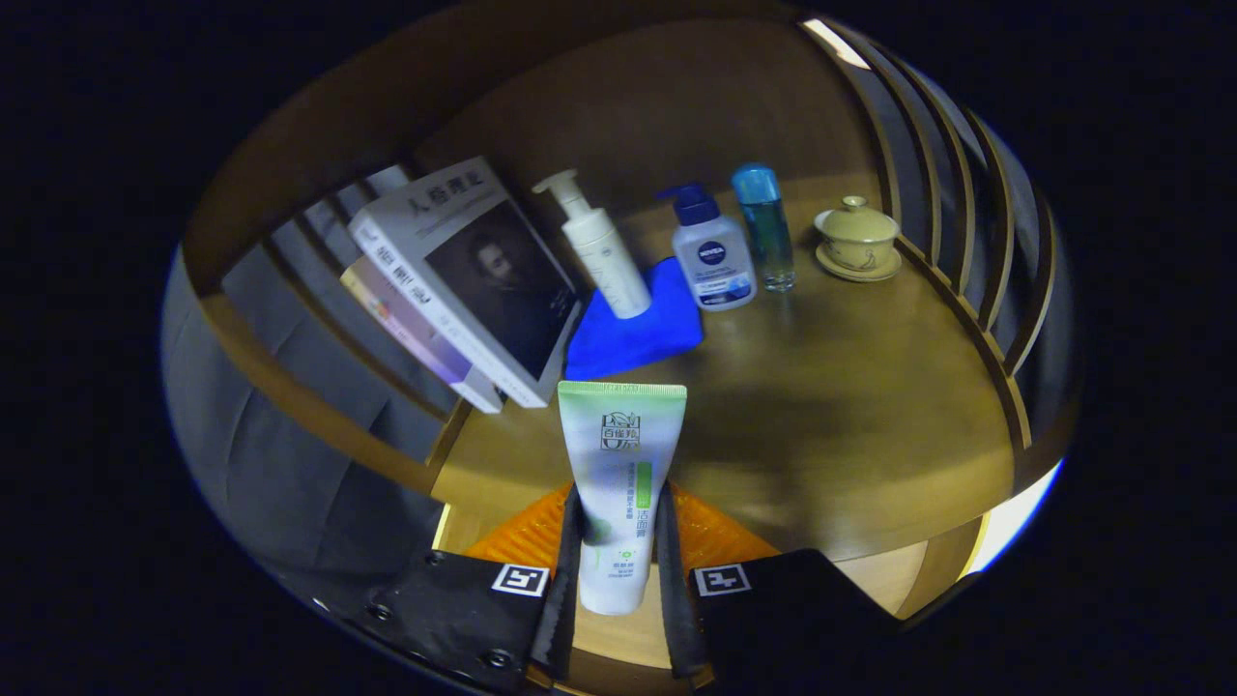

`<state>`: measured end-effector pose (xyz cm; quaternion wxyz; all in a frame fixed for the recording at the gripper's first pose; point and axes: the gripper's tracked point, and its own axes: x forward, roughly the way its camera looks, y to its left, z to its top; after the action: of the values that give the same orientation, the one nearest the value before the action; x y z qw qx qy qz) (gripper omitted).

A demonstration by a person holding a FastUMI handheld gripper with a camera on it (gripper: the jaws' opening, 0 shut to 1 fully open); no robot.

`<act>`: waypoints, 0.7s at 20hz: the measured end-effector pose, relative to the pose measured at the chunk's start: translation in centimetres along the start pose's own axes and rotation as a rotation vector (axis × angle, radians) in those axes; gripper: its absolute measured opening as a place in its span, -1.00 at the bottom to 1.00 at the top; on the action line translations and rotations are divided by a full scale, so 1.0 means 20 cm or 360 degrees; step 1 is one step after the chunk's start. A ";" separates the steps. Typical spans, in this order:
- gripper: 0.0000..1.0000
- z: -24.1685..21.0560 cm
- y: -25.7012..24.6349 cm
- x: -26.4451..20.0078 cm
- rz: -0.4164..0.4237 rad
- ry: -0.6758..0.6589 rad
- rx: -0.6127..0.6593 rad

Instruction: Pull open the drawer, take out the items inside it, and place them on the countertop above the cabinet.

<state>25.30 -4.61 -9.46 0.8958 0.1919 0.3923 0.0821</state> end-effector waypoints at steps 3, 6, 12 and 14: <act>-0.19 0.06 -0.05 0.08 -0.0053 -0.0005 0.0083; -0.19 0.10 -0.07 0.15 -0.0064 0.0001 0.0204; -0.16 0.14 -0.11 0.25 -0.0102 0.0014 0.0317; -0.14 0.13 -0.11 0.28 -0.0113 0.0014 0.0309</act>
<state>30.99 -5.54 -12.60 0.8737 0.2635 0.4088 0.0128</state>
